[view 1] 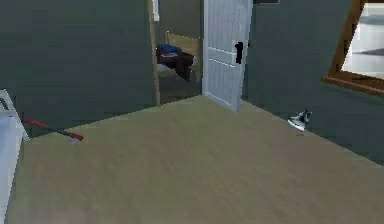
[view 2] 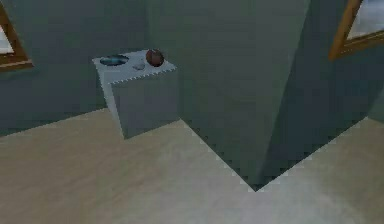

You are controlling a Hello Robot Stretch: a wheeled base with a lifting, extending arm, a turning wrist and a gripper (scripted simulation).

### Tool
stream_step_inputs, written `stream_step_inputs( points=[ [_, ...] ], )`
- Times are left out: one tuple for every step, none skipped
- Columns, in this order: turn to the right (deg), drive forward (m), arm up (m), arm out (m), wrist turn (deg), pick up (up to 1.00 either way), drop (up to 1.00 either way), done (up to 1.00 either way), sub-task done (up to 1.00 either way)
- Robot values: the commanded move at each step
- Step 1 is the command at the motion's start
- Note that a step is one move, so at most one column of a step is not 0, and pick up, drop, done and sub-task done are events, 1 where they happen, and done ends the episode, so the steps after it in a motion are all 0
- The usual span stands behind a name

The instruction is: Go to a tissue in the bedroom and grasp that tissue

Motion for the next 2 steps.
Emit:
stream_step_inputs(
  points=[
    [0.0,1.0,0.0,0.0,0.0,0.0,0.0,0.0,0.0],
    [0.0,1.0,0.0,0.0,0.0,0.0,0.0,0.0,0.0]
  ],
)
